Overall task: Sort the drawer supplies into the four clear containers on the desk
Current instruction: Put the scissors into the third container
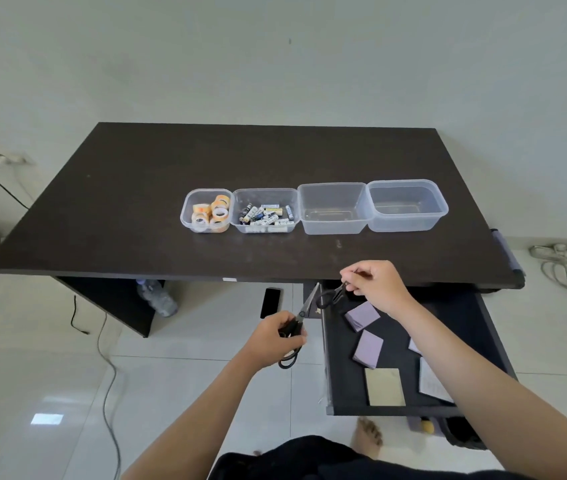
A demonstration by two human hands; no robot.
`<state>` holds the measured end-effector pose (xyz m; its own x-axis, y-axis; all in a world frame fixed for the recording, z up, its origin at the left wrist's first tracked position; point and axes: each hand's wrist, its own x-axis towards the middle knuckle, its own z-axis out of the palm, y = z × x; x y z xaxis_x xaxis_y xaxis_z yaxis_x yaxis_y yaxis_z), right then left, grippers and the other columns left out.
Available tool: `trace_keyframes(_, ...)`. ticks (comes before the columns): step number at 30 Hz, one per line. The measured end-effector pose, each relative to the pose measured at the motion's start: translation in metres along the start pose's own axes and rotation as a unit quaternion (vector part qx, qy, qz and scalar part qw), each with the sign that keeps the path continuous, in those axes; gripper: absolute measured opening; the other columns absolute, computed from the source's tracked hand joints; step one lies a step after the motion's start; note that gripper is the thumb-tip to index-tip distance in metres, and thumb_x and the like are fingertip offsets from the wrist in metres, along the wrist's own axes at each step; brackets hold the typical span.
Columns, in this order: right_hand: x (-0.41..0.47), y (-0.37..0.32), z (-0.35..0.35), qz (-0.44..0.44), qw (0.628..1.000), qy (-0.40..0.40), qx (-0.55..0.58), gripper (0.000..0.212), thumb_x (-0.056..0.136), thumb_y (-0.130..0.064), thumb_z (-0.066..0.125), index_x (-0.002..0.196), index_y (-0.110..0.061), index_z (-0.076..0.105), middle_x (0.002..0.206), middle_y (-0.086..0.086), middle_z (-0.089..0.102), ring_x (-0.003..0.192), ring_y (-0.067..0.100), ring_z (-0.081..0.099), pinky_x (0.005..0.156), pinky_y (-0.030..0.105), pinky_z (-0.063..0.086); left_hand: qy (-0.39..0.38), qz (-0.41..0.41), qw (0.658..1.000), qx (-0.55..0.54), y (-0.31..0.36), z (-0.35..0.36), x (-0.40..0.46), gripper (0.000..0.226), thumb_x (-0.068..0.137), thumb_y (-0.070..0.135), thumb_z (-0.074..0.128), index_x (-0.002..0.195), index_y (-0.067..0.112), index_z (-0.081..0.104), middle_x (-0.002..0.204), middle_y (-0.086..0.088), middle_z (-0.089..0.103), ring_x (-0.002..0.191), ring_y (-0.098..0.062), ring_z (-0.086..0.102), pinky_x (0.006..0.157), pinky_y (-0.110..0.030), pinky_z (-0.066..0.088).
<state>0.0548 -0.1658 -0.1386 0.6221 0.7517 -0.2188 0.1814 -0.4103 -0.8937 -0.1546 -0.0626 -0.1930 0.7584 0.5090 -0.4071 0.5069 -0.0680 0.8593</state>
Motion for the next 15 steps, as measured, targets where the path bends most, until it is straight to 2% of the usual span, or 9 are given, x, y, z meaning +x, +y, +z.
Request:
trace_keyframes(3, -0.005, -0.012, 0.02, -0.025, 1.0, 0.01, -0.016, 0.011, 0.088, -0.008, 0.064, 0.094, -0.007, 0.072, 0.076, 0.001, 0.07, 0.064, 0.012, 0.063, 0.062, 0.013, 0.051, 0.028, -0.021, 0.998, -0.044, -0.005, -0.015, -0.003, 0.017, 0.08, 0.015, 0.07, 0.095, 0.012, 0.062, 0.087, -0.002, 0.066, 0.079, -0.013, 0.062, 0.068, -0.016, 0.048)
trace_keyframes(7, -0.012, -0.025, 0.052, -0.033, 0.999, -0.018, -0.011, 0.021, 0.084, -0.009, 0.07, 0.105, -0.007, 0.07, 0.073, -0.001, 0.072, 0.062, 0.011, 0.066, 0.067, 0.022, 0.055, 0.02, -0.034, 0.998, -0.056, -0.006, -0.033, -0.003, 0.013, 0.085, 0.017, 0.065, 0.097, 0.016, 0.059, 0.094, -0.005, 0.069, 0.085, -0.018, 0.066, 0.076, -0.032, 0.053)
trace_keyframes(8, -0.013, -0.027, 0.059, -0.033, 0.999, -0.022, -0.01, 0.023, 0.083, -0.01, 0.07, 0.106, -0.008, 0.07, 0.075, 0.002, 0.073, 0.066, 0.016, 0.068, 0.069, 0.027, 0.057, 0.013, -0.034, 0.997, -0.063, -0.005, -0.036, -0.004, 0.011, 0.087, 0.015, 0.062, 0.097, 0.016, 0.058, 0.094, -0.006, 0.069, 0.082, -0.017, 0.065, 0.073, -0.03, 0.053)
trace_keyframes(10, -0.017, -0.031, 0.073, -0.036, 0.999, -0.028, -0.006, 0.026, 0.083, -0.011, 0.071, 0.108, -0.008, 0.069, 0.08, 0.008, 0.074, 0.073, 0.023, 0.071, 0.074, 0.033, 0.059, -0.007, -0.038, 0.996, -0.085, 0.0, -0.042, -0.008, 0.01, 0.091, 0.008, 0.054, 0.1, 0.013, 0.056, 0.093, -0.006, 0.067, 0.073, -0.01, 0.062, 0.061, -0.018, 0.047)
trace_keyframes(13, -0.02, -0.035, 0.086, -0.047, 0.999, -0.014, -0.014, 0.029, 0.084, -0.01, 0.069, 0.113, -0.007, 0.066, 0.079, 0.009, 0.073, 0.061, 0.006, 0.065, 0.063, 0.02, 0.056, -0.032, -0.051, 0.992, -0.109, 0.006, -0.051, -0.013, 0.018, 0.094, 0.002, 0.045, 0.101, 0.014, 0.057, 0.086, -0.003, 0.061, 0.072, -0.011, 0.057, 0.064, -0.021, 0.045)
trace_keyframes(15, -0.021, -0.036, 0.092, -0.046, 0.999, 0.005, -0.013, 0.03, 0.085, -0.01, 0.068, 0.115, -0.007, 0.066, 0.079, 0.01, 0.073, 0.057, 0.004, 0.061, 0.059, 0.018, 0.054, -0.041, -0.059, 0.99, -0.125, 0.006, -0.056, -0.015, 0.021, 0.095, 0.004, 0.041, 0.095, 0.016, 0.058, 0.084, -0.004, 0.06, 0.073, -0.015, 0.055, 0.068, -0.027, 0.044)
